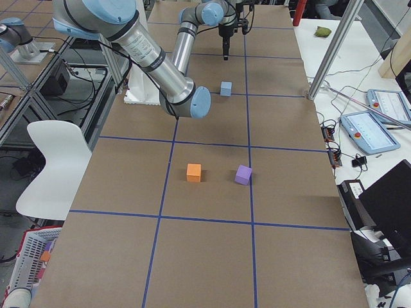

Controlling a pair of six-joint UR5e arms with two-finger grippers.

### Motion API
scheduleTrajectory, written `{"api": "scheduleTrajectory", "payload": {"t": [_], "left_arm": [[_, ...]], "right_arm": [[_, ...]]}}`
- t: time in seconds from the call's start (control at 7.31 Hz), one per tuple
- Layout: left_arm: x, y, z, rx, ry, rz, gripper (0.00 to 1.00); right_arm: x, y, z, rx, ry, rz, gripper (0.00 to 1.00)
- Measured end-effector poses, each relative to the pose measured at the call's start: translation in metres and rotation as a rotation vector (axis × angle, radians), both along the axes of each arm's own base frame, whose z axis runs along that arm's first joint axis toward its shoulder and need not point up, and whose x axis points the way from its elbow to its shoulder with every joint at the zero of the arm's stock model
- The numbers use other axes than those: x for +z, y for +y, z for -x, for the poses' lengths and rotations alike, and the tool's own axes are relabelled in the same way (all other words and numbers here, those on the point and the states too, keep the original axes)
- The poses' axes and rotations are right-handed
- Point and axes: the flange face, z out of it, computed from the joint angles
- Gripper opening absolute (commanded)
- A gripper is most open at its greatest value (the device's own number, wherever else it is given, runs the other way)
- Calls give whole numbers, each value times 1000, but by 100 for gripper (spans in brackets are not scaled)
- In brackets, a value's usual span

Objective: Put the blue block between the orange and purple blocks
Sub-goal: 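Lower the right gripper onto the light blue cube and grasp it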

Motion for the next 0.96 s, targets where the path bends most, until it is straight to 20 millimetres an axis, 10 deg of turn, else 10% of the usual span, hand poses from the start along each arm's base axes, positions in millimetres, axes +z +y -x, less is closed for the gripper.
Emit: {"api": "scheduleTrajectory", "payload": {"t": [0.27,0.96], "left_arm": [[46,-6,41,29,-46,-8,100],[78,-11,50,33,-54,-12,100]], "right_arm": [[37,-2,48,-1,56,-5,100],[114,6,102,-18,86,-31,94]]}}
